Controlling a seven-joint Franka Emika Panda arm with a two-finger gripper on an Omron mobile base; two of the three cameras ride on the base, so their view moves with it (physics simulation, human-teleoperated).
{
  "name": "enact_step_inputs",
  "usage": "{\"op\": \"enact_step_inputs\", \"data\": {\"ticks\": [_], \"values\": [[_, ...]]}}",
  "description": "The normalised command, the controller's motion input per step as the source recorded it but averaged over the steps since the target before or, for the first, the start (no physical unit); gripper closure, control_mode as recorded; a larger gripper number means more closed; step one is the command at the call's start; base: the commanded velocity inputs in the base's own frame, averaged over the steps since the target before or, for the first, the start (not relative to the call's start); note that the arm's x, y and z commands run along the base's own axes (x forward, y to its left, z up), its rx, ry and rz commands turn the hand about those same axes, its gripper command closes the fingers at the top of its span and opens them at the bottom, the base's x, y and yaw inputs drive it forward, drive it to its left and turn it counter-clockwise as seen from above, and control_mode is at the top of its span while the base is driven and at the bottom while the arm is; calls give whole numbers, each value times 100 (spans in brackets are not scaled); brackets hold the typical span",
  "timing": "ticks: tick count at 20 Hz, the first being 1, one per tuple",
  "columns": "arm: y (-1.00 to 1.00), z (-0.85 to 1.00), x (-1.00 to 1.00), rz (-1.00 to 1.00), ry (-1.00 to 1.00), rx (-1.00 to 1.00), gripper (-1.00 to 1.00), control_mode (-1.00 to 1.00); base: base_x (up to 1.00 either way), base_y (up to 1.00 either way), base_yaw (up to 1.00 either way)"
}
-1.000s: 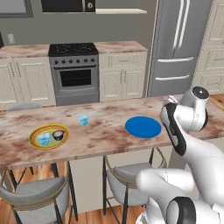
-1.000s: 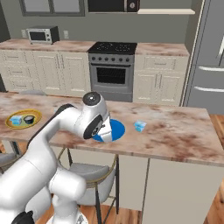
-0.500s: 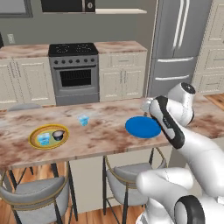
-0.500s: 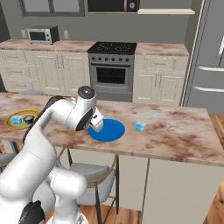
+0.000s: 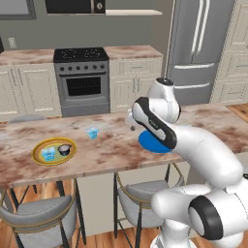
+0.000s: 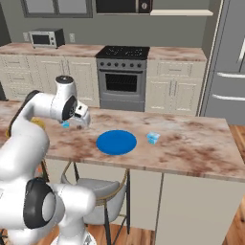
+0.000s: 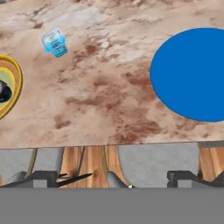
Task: Place two yogurt containers on each plate.
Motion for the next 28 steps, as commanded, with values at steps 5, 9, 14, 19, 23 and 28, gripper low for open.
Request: {"op": "enact_step_inputs", "data": {"ticks": [5, 9, 14, 19, 23, 28], "values": [[72, 0, 22, 16, 0, -2, -100, -100, 0, 0, 0], [59, -7, 21, 16, -2, 0, -100, -100, 0, 0, 0], [47, -15, 21, 10, -15, -2, -100, -100, 0, 0, 0], [31, -18, 27, 1, -7, -6, -100, -100, 0, 0, 0], [20, -11, 38, 0, 0, -10, -100, -100, 0, 0, 0], [9, -1, 44, 0, 12, -8, -100, -100, 0, 0, 0]]}}
